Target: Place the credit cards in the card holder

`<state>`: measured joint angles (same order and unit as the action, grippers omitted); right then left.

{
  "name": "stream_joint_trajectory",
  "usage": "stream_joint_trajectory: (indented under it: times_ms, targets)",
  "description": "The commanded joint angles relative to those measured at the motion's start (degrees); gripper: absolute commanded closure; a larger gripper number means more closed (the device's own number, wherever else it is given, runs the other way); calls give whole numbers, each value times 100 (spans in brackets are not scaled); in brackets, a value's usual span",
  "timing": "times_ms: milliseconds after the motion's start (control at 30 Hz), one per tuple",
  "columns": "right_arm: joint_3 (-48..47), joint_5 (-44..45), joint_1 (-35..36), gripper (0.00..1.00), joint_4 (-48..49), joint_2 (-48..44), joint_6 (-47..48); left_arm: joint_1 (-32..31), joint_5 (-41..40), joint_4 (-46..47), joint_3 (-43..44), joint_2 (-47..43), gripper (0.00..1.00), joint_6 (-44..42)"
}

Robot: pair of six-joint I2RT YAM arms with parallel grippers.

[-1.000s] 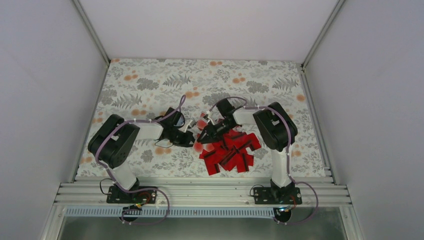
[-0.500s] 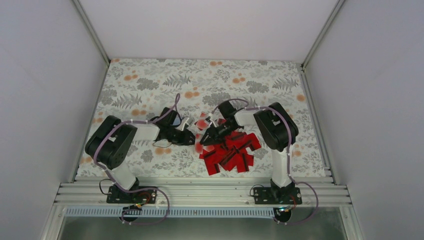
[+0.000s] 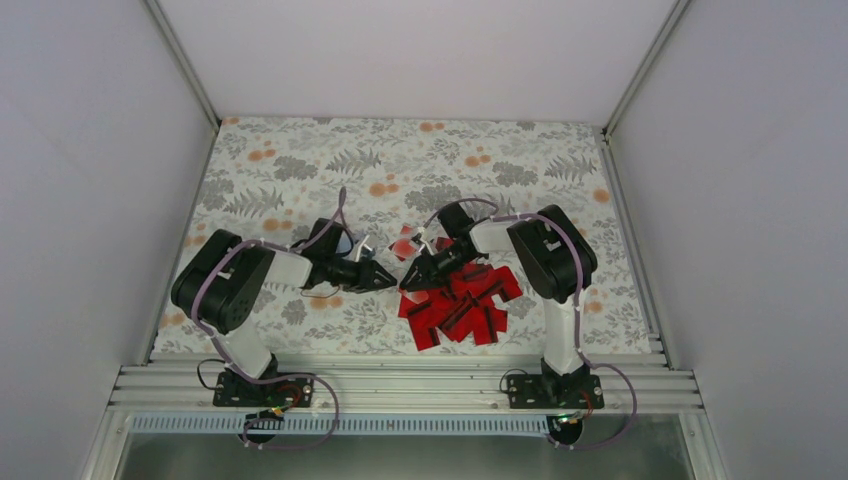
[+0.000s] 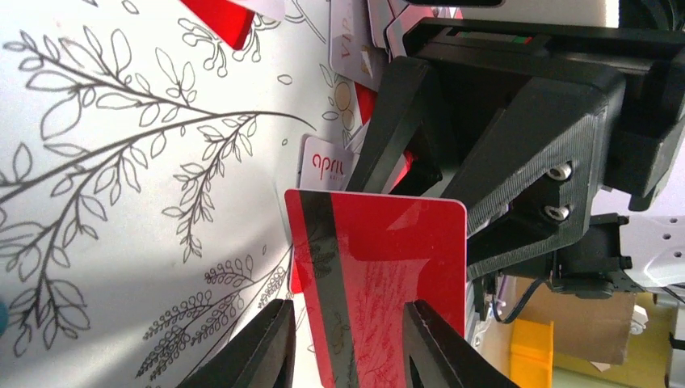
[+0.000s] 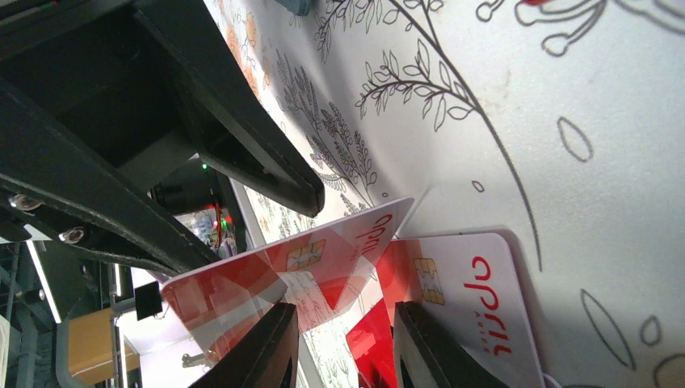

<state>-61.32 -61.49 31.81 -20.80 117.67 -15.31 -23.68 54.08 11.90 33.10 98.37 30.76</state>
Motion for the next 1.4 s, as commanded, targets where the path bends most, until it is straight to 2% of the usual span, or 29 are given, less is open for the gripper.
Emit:
stream_joint_trajectory:
  times_ms: [0, 167, 300, 467, 767, 1067, 1167, 1367]
  targets:
    - [155, 544, 8, 69, -12, 106, 82, 48, 308, 550, -147, -109, 65, 83]
    - [126, 536, 5, 69, -29, 129, 76, 57, 387, 738, -197, -176, 58, 189]
    - [58, 510, 6, 69, -60, 184, 79, 59, 552, 1079, -268, -228, 46, 383]
    - [-51, 464, 1, 70, -74, 198, 54, 71, 526, 987, -234, -379, 34, 316]
    - [-220, 378, 1, 70, -65, 268, -29, 22, 376, -76, 204, -266, 33, -362]
    - [-283, 340, 7, 70, 19, 393, -117, -120, -89, -960, 612, -87, 42, -889]
    - [-291, 337, 6, 70, 62, 420, -152, -128, -247, -1139, 654, -91, 50, -973]
    - [-281, 343, 17, 70, 102, 451, -175, -136, -586, -1392, 689, -294, 76, -1067]
